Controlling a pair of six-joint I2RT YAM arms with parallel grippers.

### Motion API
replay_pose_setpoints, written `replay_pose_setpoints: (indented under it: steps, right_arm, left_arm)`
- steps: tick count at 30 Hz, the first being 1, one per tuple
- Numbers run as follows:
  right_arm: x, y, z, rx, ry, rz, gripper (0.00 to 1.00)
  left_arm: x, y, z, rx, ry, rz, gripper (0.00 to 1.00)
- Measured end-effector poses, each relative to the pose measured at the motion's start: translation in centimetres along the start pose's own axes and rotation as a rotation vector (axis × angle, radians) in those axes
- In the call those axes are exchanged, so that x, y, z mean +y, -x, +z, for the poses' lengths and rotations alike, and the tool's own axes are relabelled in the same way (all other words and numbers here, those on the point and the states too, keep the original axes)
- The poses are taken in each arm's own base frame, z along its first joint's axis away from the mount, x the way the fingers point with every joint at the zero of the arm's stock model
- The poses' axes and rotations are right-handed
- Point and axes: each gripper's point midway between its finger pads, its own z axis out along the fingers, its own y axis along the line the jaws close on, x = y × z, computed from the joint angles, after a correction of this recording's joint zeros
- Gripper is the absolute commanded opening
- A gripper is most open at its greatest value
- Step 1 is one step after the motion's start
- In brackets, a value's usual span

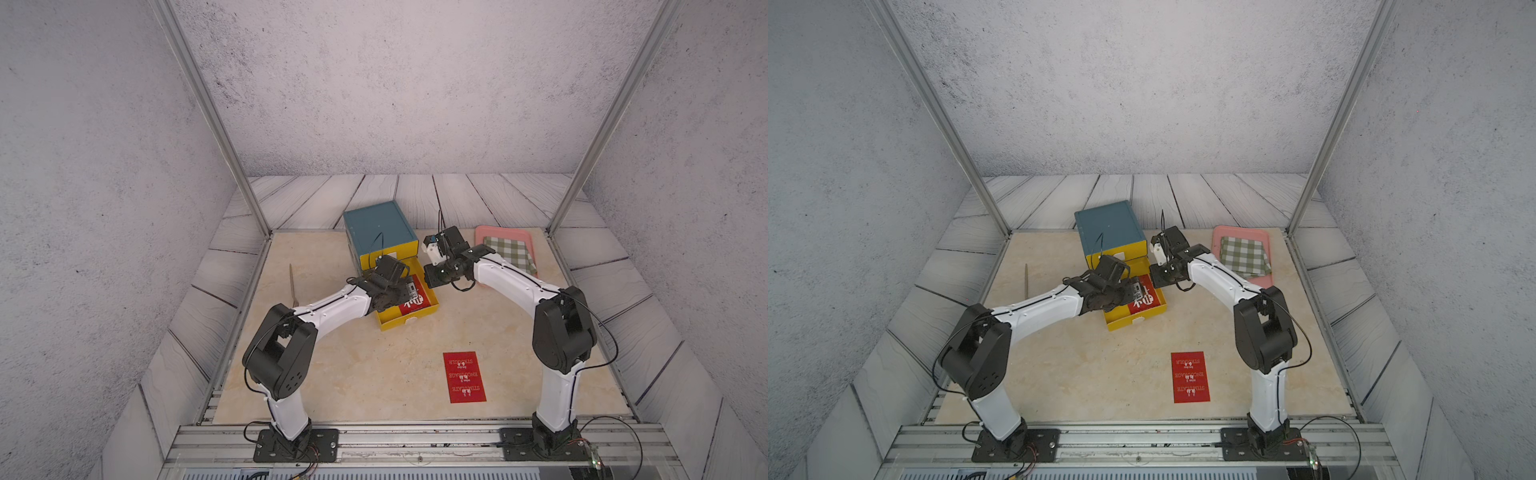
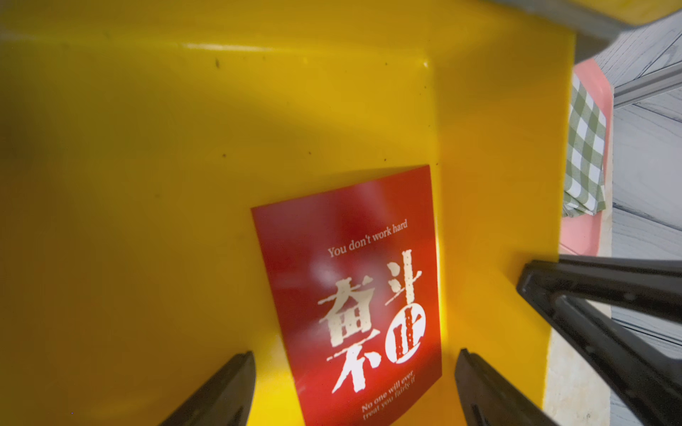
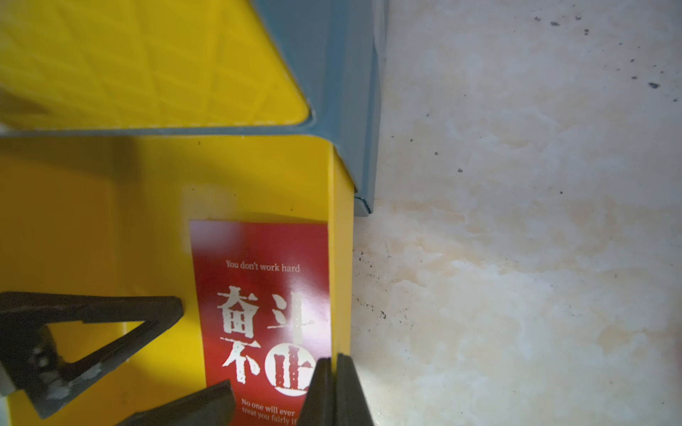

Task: Take the postcards out of the drawer
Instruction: Pick up the postcard from the drawer.

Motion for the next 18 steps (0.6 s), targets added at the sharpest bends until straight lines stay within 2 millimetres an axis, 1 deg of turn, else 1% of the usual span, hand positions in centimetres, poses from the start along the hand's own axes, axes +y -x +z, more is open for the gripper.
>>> replay_pose_setpoints:
  steps: [3, 18]
  right_arm:
    - [0.0, 0.0, 0.0, 0.000, 0.000, 0.006, 0.00]
    - [0.1, 0.4, -0.1, -0.002, -0.002, 0.057, 0.00]
  left_arm:
    - [0.1, -0.1, 0.2, 0.005, 0.003, -0.003, 0.91]
    - [-1.1, 0.7, 0.3, -0.008, -0.024, -0.009, 0.91]
